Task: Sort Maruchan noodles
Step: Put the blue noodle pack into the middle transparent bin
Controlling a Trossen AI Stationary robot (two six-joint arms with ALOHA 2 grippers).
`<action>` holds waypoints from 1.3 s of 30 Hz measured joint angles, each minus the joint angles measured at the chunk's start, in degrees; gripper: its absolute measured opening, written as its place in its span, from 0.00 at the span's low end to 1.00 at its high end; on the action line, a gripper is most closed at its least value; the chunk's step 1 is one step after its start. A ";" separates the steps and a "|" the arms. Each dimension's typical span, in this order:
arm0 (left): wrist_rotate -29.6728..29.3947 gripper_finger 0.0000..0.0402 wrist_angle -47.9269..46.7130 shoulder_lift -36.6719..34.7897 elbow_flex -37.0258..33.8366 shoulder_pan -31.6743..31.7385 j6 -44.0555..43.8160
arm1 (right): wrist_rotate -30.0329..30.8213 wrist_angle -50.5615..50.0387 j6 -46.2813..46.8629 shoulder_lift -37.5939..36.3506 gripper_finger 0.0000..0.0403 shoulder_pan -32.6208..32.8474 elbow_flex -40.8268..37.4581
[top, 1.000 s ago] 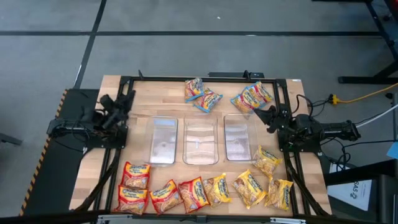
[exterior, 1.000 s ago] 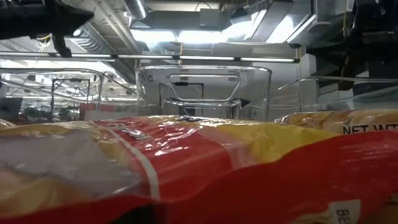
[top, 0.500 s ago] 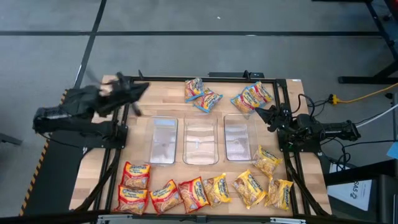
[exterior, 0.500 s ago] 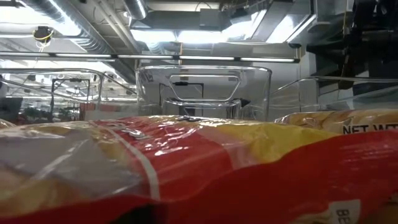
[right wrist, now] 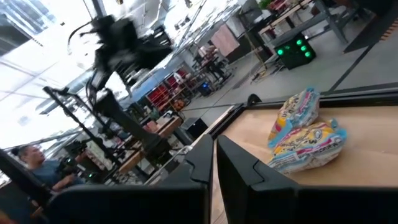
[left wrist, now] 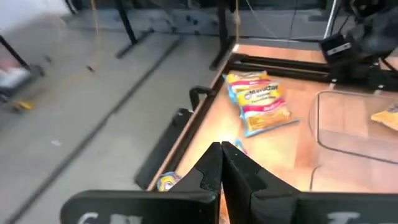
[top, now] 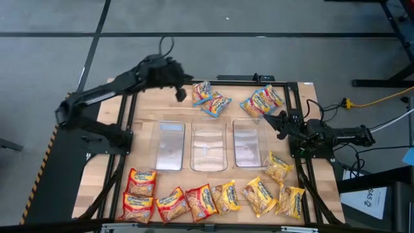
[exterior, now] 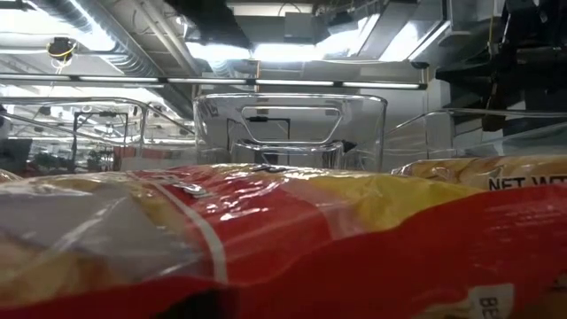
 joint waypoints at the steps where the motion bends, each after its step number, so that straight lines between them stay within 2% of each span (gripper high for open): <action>1: 1.31 0.00 -0.04 1.94 0.88 1.22 -0.52 | -0.64 -0.08 0.01 -0.01 0.05 0.00 0.00; 7: 6.31 0.00 0.00 12.60 5.05 5.23 -1.48 | -2.24 -3.27 0.00 -0.01 0.05 0.00 0.00; 11: 7.25 0.07 1.06 18.00 5.80 5.69 -3.13 | -2.27 -5.31 -0.01 0.01 0.05 0.01 0.09; 19: 6.00 0.25 1.13 25.03 5.80 5.67 -4.53 | -2.35 -5.57 -0.01 0.06 0.05 0.02 0.11; 24: 6.00 0.31 1.13 28.84 5.80 5.78 -7.39 | -2.35 -5.68 -0.01 0.08 0.05 0.02 0.11; 27: 5.56 0.33 1.29 30.83 5.80 5.91 -9.44 | -2.32 -5.75 -0.04 0.08 0.05 0.02 0.11; 30: 2.63 0.34 1.50 32.20 5.80 5.62 -11.57 | -2.32 -5.77 -0.04 0.08 0.05 0.02 0.11; 33: 0.26 0.34 1.79 33.15 5.80 5.04 -11.60 | -2.32 -5.80 -0.04 0.08 0.05 0.00 0.11; 39: -0.84 0.34 1.63 35.19 5.80 3.40 -11.53 | -2.32 -5.84 -0.04 0.08 0.05 0.00 0.11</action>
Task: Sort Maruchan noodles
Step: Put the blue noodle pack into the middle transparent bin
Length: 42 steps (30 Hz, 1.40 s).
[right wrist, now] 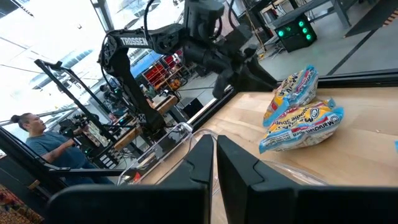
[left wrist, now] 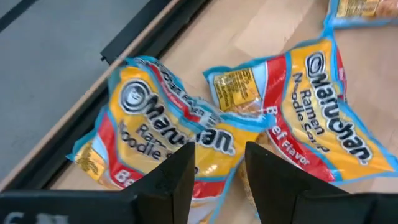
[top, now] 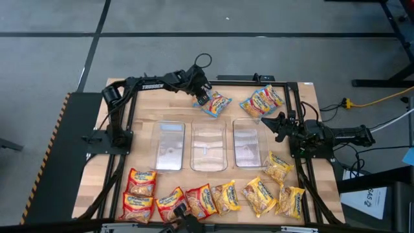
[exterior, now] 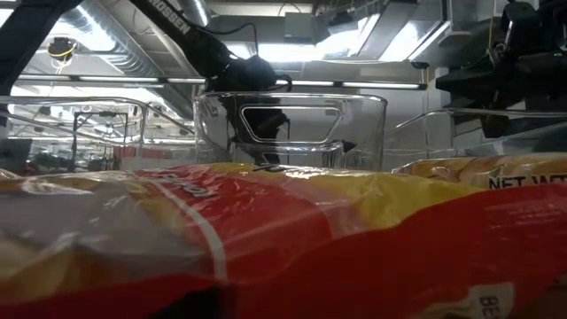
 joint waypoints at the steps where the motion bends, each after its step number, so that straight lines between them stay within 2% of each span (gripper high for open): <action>1: -0.91 0.34 0.29 0.33 0.00 -0.33 0.02 | 0.00 0.00 -0.01 0.00 0.05 0.01 0.00; 12: -4.78 0.34 0.22 2.40 0.00 -1.25 1.13 | -1.01 -0.14 0.00 0.00 0.05 0.01 0.00; 16: -4.52 0.33 0.14 2.40 0.00 -1.23 2.93 | -1.33 -0.15 0.00 0.00 0.05 0.02 0.00; 21: -3.09 0.24 -0.65 2.40 0.00 -1.71 3.66 | -1.38 -0.17 0.00 0.00 0.05 0.02 -0.02; 28: -1.09 0.02 -1.31 2.40 0.00 -1.69 3.61 | -1.44 -0.17 0.00 0.00 0.05 0.02 -0.02; 35: -1.68 0.00 -1.29 2.30 -0.02 -1.65 3.19 | -1.58 -0.16 -0.77 0.00 0.05 0.02 -0.02; 42: -1.74 0.00 -1.29 -0.89 -0.04 -1.69 3.10 | -2.59 -0.22 -1.27 0.02 0.05 0.02 -0.04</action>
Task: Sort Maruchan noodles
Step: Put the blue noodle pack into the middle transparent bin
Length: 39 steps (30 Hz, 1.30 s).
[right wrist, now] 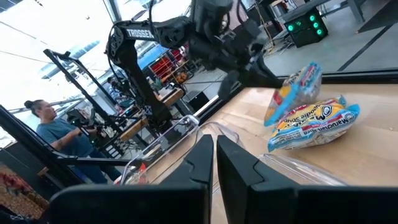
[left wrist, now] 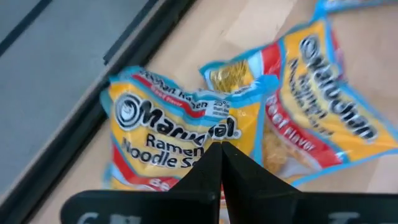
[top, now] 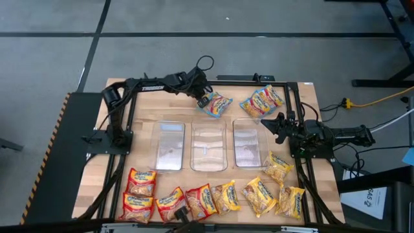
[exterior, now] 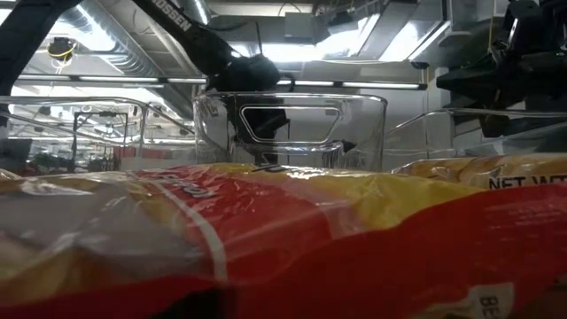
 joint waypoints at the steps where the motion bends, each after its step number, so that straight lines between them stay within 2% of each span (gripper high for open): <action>1: 0.00 0.00 -0.47 -0.64 0.00 0.00 0.00 | -0.03 0.00 0.00 0.00 0.05 0.00 0.00; 16: -3.88 0.00 -3.98 -7.96 -0.02 -3.87 1.40 | -0.01 -0.04 -1.27 0.02 0.05 0.00 0.00; 22: -7.90 0.00 -5.48 -12.47 -0.02 -7.02 0.99 | 0.01 -0.04 -1.28 0.02 0.05 -0.01 -0.01; 33: -11.32 0.00 -10.80 -22.57 0.02 -14.91 -8.63 | 0.01 -0.04 -1.30 0.02 0.05 0.00 -0.02; 39: -11.41 0.00 -13.09 -23.96 0.02 -20.88 -14.41 | 0.00 -0.05 -1.31 0.02 0.05 -0.01 -0.02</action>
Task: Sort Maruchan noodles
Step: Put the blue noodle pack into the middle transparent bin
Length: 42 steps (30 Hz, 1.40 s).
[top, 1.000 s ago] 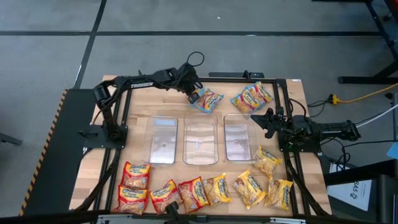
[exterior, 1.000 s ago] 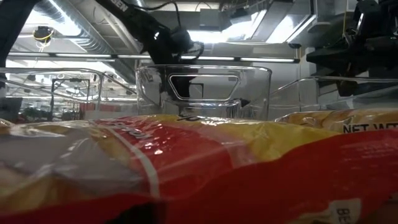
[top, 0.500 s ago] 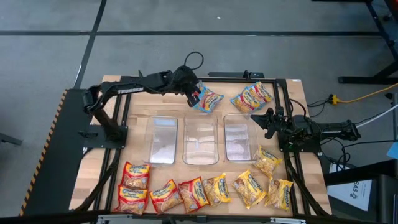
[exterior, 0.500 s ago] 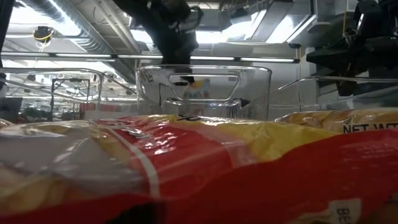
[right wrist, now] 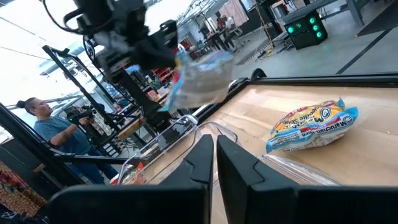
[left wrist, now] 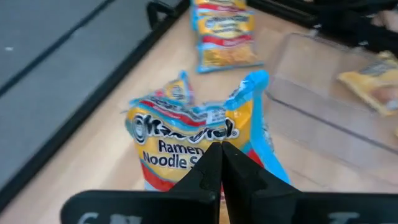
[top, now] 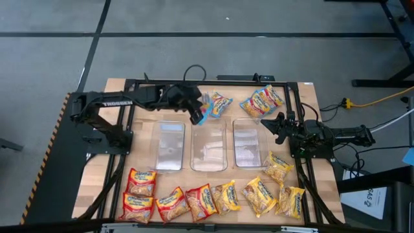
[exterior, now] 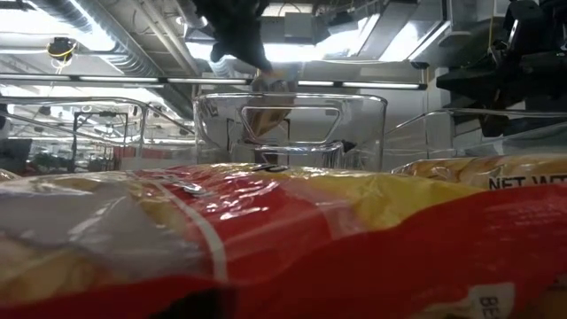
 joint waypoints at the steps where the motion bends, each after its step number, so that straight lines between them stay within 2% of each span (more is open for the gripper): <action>1: -0.03 0.00 -0.13 0.02 0.00 -0.89 -1.19 | 0.00 0.01 0.00 0.00 0.05 0.01 0.00; 10: -7.11 0.00 -0.61 1.11 0.01 -6.84 -8.89 | -1.77 -0.11 0.00 0.00 0.05 0.00 -0.02; 17: -12.22 0.00 -0.54 2.06 0.07 -9.40 -18.61 | -1.96 -0.12 0.02 0.00 0.05 -0.01 -0.04; 26: -14.70 0.00 0.24 3.90 0.18 -12.00 -24.86 | -5.10 -0.45 0.04 0.00 0.05 -0.01 -0.04; 37: -15.57 0.00 1.77 6.33 -0.02 -13.75 -29.22 | -10.80 -0.75 0.26 0.00 0.05 -0.01 -0.04; 42: -10.50 0.00 3.16 6.30 -0.02 -13.89 -27.60 | -11.93 -0.76 1.81 0.00 0.05 -0.01 -0.07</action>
